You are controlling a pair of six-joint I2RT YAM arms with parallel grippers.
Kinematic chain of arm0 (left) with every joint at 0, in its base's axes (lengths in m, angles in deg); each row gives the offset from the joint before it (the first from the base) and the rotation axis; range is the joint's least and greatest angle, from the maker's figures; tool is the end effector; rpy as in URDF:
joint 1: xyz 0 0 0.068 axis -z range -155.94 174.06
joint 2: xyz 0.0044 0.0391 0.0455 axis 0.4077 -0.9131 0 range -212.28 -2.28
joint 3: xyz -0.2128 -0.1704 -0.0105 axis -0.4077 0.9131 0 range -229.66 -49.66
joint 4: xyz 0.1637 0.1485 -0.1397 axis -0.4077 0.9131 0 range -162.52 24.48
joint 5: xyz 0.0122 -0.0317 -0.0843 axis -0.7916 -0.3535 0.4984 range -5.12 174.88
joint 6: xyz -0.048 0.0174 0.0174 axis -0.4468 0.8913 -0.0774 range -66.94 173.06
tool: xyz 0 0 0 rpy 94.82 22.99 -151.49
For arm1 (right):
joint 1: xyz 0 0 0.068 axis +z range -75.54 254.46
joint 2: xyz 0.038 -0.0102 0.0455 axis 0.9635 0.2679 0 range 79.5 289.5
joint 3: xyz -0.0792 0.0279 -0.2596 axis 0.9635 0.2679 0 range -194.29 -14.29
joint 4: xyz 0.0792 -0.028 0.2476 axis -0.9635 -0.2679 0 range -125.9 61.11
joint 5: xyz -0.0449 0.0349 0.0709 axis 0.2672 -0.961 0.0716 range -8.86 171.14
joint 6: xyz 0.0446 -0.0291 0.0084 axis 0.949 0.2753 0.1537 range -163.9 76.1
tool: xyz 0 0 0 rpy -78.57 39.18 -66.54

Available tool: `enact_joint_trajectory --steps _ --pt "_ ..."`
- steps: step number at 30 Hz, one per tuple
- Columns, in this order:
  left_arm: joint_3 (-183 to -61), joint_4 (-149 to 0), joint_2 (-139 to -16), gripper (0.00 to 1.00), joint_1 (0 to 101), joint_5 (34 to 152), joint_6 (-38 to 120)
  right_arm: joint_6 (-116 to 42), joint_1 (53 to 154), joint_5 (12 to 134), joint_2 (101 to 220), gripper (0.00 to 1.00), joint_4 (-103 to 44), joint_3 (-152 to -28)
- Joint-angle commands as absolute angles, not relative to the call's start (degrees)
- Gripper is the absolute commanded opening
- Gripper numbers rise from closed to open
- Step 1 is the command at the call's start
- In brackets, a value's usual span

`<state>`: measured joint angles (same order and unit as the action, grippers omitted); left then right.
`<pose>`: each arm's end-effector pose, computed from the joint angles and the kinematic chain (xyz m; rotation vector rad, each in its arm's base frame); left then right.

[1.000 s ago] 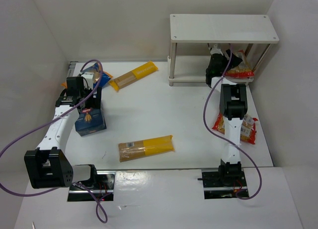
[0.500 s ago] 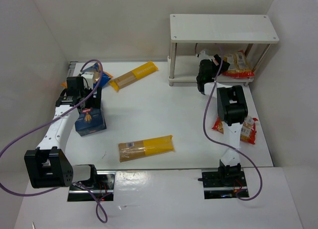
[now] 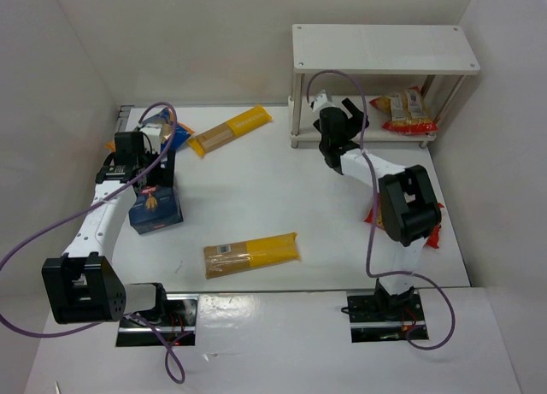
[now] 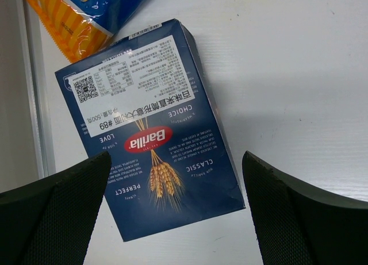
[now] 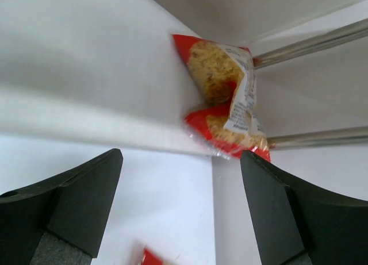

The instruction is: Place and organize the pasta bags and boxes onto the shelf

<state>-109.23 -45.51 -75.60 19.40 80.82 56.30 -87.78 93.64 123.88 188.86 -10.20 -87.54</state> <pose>0.2782 0.0252 0.2949 -0.0654 2.2837 0.1529 0.4201 0.1204 0.2368 -0.5101 1.8397 -0.9895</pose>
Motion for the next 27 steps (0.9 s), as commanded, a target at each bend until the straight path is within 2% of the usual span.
enact_joint_trajectory --steps 1,8,17,27 --pt "-108.9 -45.9 -74.5 1.0 19.7 82.8 57.5 -80.0 97.8 122.3 179.7 0.91 -19.0 -85.0" --pt "-108.9 -45.4 -72.0 1.0 19.7 84.5 57.5 -68.7 103.9 118.5 165.7 0.91 -35.9 -77.2" --pt "-110.0 -43.6 -70.1 1.0 20.3 84.5 56.4 -55.8 103.9 116.8 146.6 0.91 -52.9 -71.9" --pt "-106.4 -42.5 -59.2 1.0 22.2 82.7 55.9 -50.8 88.7 103.9 130.9 0.96 -60.5 -68.6"
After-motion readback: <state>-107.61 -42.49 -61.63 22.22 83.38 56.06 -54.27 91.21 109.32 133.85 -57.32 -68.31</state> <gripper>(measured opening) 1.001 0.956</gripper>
